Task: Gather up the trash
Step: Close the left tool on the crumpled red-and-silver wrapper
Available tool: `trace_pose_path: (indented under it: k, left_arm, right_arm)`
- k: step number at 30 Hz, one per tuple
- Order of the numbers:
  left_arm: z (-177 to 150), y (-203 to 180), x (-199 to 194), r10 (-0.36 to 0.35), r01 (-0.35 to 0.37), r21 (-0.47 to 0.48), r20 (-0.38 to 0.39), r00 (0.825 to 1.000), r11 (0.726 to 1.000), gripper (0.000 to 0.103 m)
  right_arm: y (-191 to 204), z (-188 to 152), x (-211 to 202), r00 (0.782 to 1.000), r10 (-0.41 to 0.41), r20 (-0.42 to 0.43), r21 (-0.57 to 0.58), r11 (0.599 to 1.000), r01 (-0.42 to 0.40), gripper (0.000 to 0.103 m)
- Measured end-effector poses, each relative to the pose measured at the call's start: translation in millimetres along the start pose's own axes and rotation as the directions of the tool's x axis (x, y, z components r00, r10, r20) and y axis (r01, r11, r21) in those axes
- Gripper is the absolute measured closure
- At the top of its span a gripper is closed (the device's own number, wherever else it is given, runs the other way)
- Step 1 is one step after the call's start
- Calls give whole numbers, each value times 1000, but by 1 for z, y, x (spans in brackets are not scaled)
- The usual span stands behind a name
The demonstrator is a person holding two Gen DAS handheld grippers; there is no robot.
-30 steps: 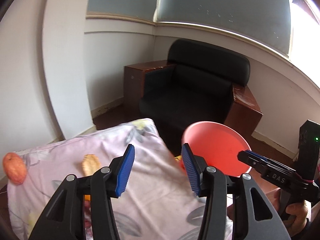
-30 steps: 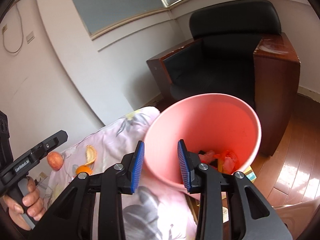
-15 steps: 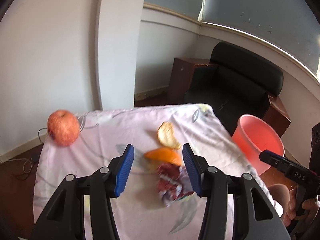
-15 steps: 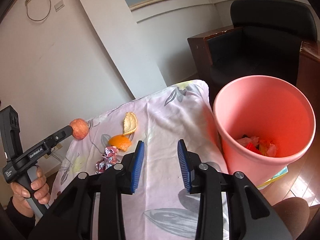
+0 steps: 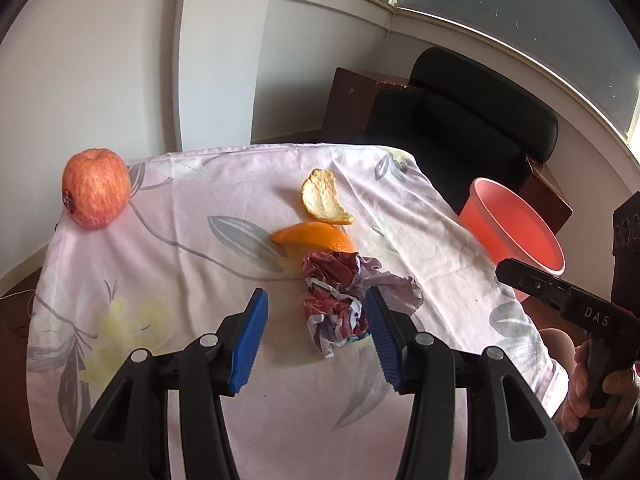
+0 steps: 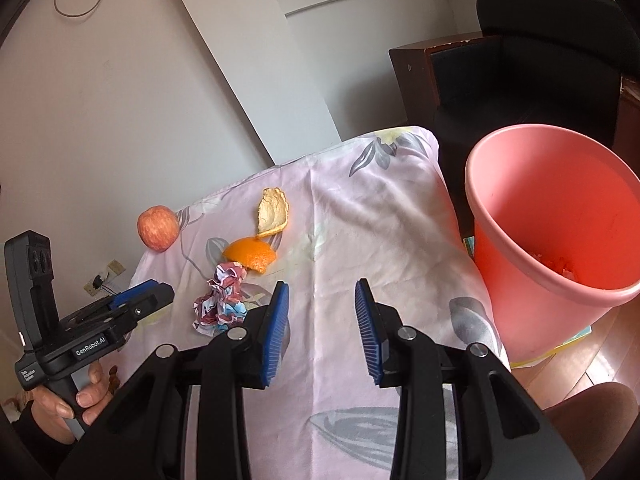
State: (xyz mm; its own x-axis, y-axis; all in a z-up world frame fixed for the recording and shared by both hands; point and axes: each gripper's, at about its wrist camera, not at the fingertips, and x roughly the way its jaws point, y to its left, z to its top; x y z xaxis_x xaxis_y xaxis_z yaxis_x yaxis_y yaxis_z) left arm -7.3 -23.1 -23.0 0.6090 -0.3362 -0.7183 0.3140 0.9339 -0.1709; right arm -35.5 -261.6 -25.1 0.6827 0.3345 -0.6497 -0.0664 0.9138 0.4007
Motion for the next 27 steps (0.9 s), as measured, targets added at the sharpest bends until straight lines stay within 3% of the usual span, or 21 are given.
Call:
trace_pose_path:
  k: [11,16,20,27]
  left_arm:
    - [-2,-6,38,-53,50,-36,-104,993,998,54]
    - [-4,-5,37,-71,67,-36,-97,993,997,75]
    - [-5,2,23,-62,60,-27,-65,996,998,80]
    - [-9,23,-4,23,-24,-11,-12,1000,1000,83]
  right_arm:
    - [-1,-1,11,1000,6,-28,10,1000,-6,68]
    - [4,1,20,999,12,-42,-1,1000,-12,68]
    - [16,6,31,998,35,-51,-29,999,-37,68]
    - [46,16,65,990,90,-111,-95,990,-100,68]
